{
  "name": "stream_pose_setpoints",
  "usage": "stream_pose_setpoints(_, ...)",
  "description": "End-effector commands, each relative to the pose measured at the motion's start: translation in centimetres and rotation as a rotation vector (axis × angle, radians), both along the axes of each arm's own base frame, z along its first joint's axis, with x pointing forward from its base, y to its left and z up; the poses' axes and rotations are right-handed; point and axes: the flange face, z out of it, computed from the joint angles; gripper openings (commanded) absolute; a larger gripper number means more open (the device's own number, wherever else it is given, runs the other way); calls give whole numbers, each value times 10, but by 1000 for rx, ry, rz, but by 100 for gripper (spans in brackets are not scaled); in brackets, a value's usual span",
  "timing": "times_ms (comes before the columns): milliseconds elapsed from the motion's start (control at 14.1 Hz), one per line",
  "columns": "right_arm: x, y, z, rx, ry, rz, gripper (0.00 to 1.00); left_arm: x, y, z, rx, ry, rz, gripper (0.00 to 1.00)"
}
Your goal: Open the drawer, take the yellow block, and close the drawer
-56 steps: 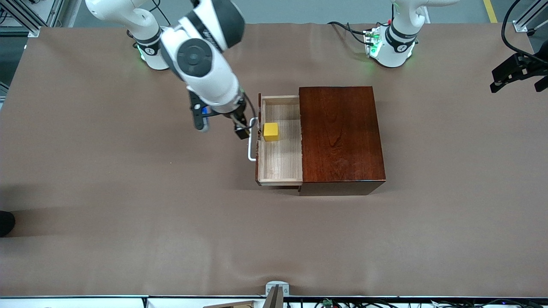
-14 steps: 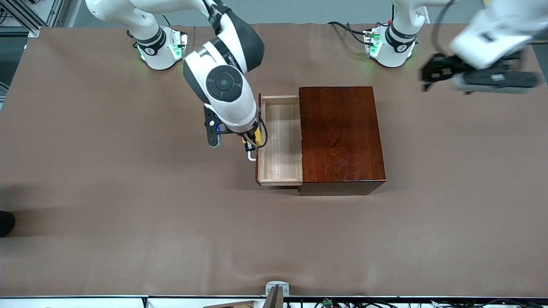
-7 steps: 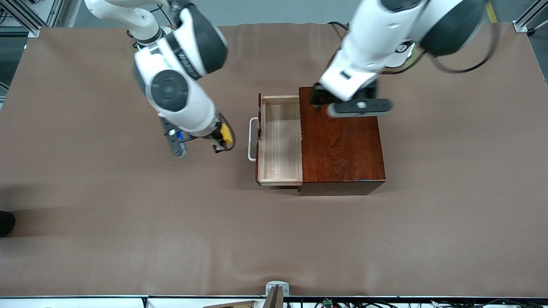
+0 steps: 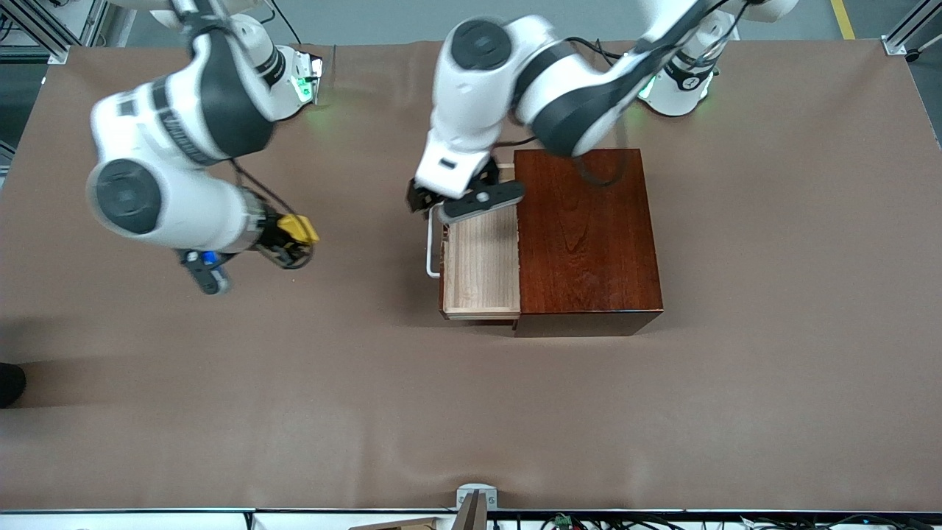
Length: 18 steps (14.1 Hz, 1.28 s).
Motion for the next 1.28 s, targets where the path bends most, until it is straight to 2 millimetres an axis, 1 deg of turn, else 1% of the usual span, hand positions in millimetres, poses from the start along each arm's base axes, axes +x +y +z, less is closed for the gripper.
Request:
stream_pose_setpoints(0,-14,-43,0,41,12,88,0,-17,-55,-44,33,-117,95,100)
stream_pose_setpoints(71,-13,-59,-5,26,15,124,0,-22,-67,-64,45,-134,120,100)
stream_pose_setpoints(142,-13,-73,-8,24,17,156,0,-24,-77,-74,31,-141,145,100)
stream_pose_setpoints(213,-13,-84,-9,33,19,177,0,-21,-83,-92,26,-132,197,100)
stream_pose_setpoints(285,-11,-99,-11,46,18,193,0,-28,-92,-105,20,-125,225,100)
stream_pose_setpoints(356,-9,-115,-13,66,15,228,0,-32,-96,-110,9,-135,250,100)
stream_pose_setpoints(427,-7,-137,-21,83,3,263,0,-35,-99,-123,19,-141,278,100)
stream_pose_setpoints(498,-9,-150,-27,88,-29,310,0,-39,-101,-135,31,-148,305,100)
stream_pose_setpoints(569,-12,-163,-37,94,-55,358,0,-37,-100,-145,43,-150,334,100)
stream_pose_setpoints(711,-16,-194,-65,118,-94,418,0,-36,-96,-151,59,-144,374,100)
stream_pose_setpoints(783,-17,-210,-77,134,-114,467,0,-35,-93,-153,75,-136,388,100)
stream_pose_setpoints(854,-19,-227,-90,153,-124,523,0,-32,-88,-156,106,-127,398,100)
stream_pose_setpoints(996,-24,-257,-106,175,-164,619,0,-29,-82,-154,132,-122,411,100)
stream_pose_setpoints(1067,-26,-270,-116,180,-182,659,0,-27,-79,-154,148,-116,416,100)
stream_pose_setpoints(1138,-29,-283,-125,184,-195,686,0,-21,-71,-157,173,-106,432,100)
stream_pose_setpoints(1209,-30,-291,-139,193,-194,718,0,-19,-66,-161,194,-86,446,100)
